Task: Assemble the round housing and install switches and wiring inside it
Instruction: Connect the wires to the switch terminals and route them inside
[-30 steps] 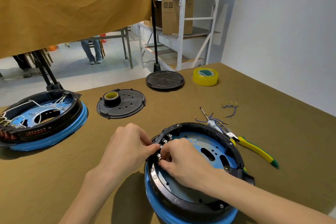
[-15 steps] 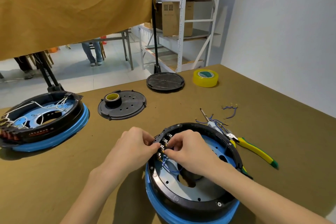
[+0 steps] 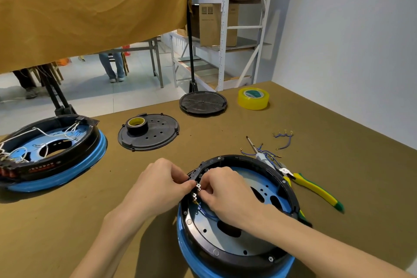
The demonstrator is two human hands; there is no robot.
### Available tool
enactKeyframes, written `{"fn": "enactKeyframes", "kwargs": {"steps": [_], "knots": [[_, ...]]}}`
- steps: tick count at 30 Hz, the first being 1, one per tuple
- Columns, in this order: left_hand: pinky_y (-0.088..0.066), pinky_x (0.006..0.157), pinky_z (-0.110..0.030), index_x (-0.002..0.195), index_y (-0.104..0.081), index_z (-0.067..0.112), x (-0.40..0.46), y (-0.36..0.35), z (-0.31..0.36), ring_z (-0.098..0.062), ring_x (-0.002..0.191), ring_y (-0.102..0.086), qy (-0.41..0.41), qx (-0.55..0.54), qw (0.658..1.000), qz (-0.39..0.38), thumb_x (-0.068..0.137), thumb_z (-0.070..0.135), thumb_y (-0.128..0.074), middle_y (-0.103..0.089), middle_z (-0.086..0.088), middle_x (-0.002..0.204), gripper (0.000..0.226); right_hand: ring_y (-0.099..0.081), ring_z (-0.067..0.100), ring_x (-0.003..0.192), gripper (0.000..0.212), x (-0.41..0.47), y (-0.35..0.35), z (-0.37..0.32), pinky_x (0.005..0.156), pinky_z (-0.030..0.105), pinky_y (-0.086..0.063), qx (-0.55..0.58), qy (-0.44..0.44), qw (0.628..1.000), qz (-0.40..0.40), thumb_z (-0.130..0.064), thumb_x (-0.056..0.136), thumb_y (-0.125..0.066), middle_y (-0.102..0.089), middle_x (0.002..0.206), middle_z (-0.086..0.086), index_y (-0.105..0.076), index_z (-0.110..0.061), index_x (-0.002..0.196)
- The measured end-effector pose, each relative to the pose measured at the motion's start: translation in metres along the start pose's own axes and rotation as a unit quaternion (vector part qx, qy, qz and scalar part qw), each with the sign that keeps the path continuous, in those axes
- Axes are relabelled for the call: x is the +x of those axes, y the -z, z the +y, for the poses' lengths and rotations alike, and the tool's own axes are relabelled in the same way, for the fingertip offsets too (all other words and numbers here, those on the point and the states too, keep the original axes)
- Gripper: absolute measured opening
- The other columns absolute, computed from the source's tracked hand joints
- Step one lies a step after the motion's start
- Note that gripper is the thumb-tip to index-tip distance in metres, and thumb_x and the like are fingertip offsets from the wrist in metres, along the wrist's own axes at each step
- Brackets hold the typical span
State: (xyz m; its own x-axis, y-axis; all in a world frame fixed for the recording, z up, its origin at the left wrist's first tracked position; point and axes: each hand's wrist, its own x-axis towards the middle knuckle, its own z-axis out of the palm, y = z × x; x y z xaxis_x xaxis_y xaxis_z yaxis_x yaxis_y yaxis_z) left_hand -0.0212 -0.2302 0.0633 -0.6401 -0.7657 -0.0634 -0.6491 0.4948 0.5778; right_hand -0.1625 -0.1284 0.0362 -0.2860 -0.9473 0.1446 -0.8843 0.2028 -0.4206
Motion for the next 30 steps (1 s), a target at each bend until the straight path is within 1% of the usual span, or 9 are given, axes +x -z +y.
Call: {"fn": "enactKeyframes", "kwargs": {"steps": [5,9,12,16,21,24,26,29,30], "knots": [[-0.063,0.073,-0.040,0.083,-0.081,0.036,-0.001,-0.004,0.000,-0.005,0.078,-0.071,-0.001,0.007,1.000,0.000,0.092,0.049,-0.071,-0.075,0.015,0.074,0.019,-0.063,0.010,0.065,0.012,0.001,0.011,0.009,0.064,0.032,-0.054,0.097,-0.020,0.994,-0.035,-0.027,0.085,-0.072,-0.071,0.068,-0.002,-0.078,-0.018,0.079],[-0.064,0.074,-0.037,0.086,-0.081,0.033,0.001,-0.004,-0.001,-0.003,0.078,-0.071,0.009,-0.007,1.000,0.001,0.090,0.050,-0.072,-0.075,0.016,0.075,0.019,-0.061,0.004,0.063,0.005,0.002,0.015,0.023,0.057,0.016,-0.045,0.118,-0.056,0.991,0.010,-0.025,0.085,-0.074,-0.067,0.066,-0.007,-0.076,-0.021,0.082],[-0.064,0.073,-0.036,0.084,-0.081,0.034,0.002,-0.005,-0.001,-0.003,0.076,-0.071,0.011,-0.009,1.000,0.001,0.090,0.049,-0.073,-0.075,0.015,0.073,0.018,-0.060,0.005,0.062,0.010,0.003,0.011,0.021,0.057,0.020,-0.046,0.102,-0.050,0.993,0.010,-0.030,0.086,-0.074,-0.065,0.064,-0.008,-0.077,-0.021,0.086],[-0.064,0.070,-0.030,0.081,-0.079,0.035,0.003,-0.005,-0.003,0.001,0.071,-0.071,0.006,-0.023,1.000,-0.002,0.090,0.047,-0.074,-0.075,0.017,0.072,0.016,-0.067,0.015,0.074,0.012,0.009,0.008,0.014,0.066,0.031,-0.055,0.050,-0.051,0.997,0.002,-0.032,0.085,-0.071,-0.067,0.068,-0.006,-0.077,-0.022,0.081],[-0.061,0.066,-0.025,0.076,-0.080,0.036,0.004,-0.001,-0.005,0.005,0.073,-0.067,-0.008,-0.025,1.000,-0.009,0.089,0.046,-0.074,-0.074,0.019,0.072,0.017,-0.063,0.017,0.071,0.013,0.011,0.004,0.011,0.059,0.027,-0.041,0.034,-0.031,0.999,0.005,-0.029,0.088,-0.070,-0.060,0.064,-0.008,-0.070,-0.026,0.075],[-0.061,0.067,-0.024,0.076,-0.077,0.038,0.005,-0.001,-0.004,0.004,0.073,-0.067,-0.011,-0.008,1.000,-0.013,0.090,0.047,-0.073,-0.074,0.018,0.073,0.017,-0.063,0.016,0.069,0.011,0.011,0.007,0.012,0.060,0.028,-0.043,0.041,-0.027,0.999,-0.008,-0.027,0.089,-0.071,-0.063,0.065,-0.006,-0.075,-0.021,0.080],[-0.059,0.069,-0.021,0.089,-0.075,0.037,0.004,-0.003,-0.003,0.002,0.077,-0.068,-0.010,0.000,1.000,-0.018,0.091,0.049,-0.071,-0.073,0.017,0.081,0.012,-0.063,0.011,0.066,0.010,0.012,0.012,0.016,0.062,0.026,-0.048,0.071,-0.033,0.997,-0.027,-0.025,0.088,-0.073,-0.068,0.067,-0.004,-0.079,-0.018,0.083],[-0.056,0.083,-0.021,0.128,-0.067,0.028,0.006,-0.005,-0.003,-0.002,0.096,-0.068,-0.001,-0.038,0.999,-0.033,0.094,0.044,-0.070,-0.071,0.015,0.113,0.038,-0.062,0.006,0.060,0.010,0.010,0.019,0.028,0.060,0.022,-0.047,0.137,-0.067,0.988,0.007,-0.022,0.085,-0.073,-0.072,0.066,-0.001,-0.079,-0.016,0.079],[-0.056,0.087,-0.023,0.135,-0.063,0.028,0.007,-0.005,-0.004,-0.001,0.097,-0.069,-0.002,-0.055,0.998,-0.038,0.095,0.042,-0.070,-0.071,0.015,0.116,0.043,-0.061,0.006,0.060,0.010,0.010,0.020,0.031,0.060,0.023,-0.046,0.136,-0.076,0.988,0.018,-0.022,0.086,-0.073,-0.072,0.066,-0.002,-0.079,-0.016,0.081]]}}
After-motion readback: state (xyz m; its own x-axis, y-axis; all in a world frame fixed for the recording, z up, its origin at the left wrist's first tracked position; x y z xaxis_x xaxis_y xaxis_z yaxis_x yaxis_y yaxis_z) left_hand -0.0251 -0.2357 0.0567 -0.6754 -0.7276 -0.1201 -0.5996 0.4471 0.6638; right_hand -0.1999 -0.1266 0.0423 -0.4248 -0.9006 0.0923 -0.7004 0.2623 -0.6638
